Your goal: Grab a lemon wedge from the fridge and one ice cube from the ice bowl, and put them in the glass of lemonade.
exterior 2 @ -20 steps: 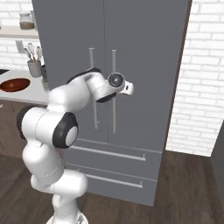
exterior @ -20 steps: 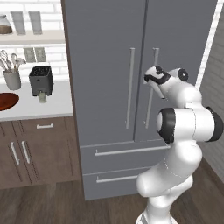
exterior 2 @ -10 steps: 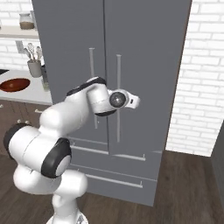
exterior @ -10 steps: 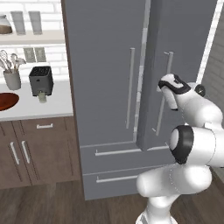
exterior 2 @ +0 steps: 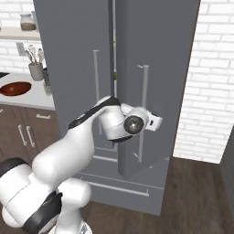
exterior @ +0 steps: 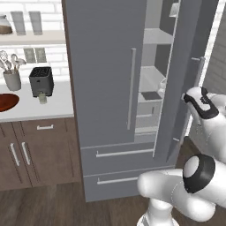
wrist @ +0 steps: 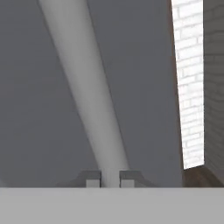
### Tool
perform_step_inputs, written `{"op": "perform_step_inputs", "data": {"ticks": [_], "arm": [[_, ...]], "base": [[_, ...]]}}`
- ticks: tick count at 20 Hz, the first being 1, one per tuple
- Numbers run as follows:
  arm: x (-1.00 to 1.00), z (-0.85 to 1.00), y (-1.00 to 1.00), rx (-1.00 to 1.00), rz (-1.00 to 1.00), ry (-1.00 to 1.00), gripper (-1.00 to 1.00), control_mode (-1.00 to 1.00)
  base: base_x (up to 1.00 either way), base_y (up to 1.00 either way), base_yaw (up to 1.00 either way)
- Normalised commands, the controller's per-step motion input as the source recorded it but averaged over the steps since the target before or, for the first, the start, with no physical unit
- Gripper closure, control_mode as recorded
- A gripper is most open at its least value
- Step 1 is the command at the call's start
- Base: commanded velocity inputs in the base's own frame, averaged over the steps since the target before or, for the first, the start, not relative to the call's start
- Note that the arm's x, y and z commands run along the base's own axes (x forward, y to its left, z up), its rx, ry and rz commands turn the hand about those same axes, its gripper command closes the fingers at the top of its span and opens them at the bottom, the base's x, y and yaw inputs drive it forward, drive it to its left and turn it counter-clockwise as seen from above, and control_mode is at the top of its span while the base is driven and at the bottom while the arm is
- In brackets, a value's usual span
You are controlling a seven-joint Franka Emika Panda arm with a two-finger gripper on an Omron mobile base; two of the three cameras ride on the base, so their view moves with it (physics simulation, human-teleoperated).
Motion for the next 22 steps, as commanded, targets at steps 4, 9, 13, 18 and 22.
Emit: {"op": "perform_step_inputs", "data": {"ticks": [4,9,13,18,22], "arm": [[-0.85,0.32,-0.90,0.03,-0.05,0.00,1.00,-1.00],[-0.59,0.47,-0.41,0.00,-0.06,0.03,-1.00,-1.00],[-0.85,0.79,0.28,-0.01,0.00,-0.04,-1.00,-1.00],[-0.95,0.97,0.83,-0.10,0.00,-0.03,-1.00,-1.00],[-0.63,1.00,1.00,-0.26,0.00,0.00,-1.00,-1.00]], "base": [[0.00,0.00,0.00],[0.00,0.00,0.00],[0.00,0.00,0.00],[0.00,0.00,0.00],[0.00,0.00,0.00]]}}
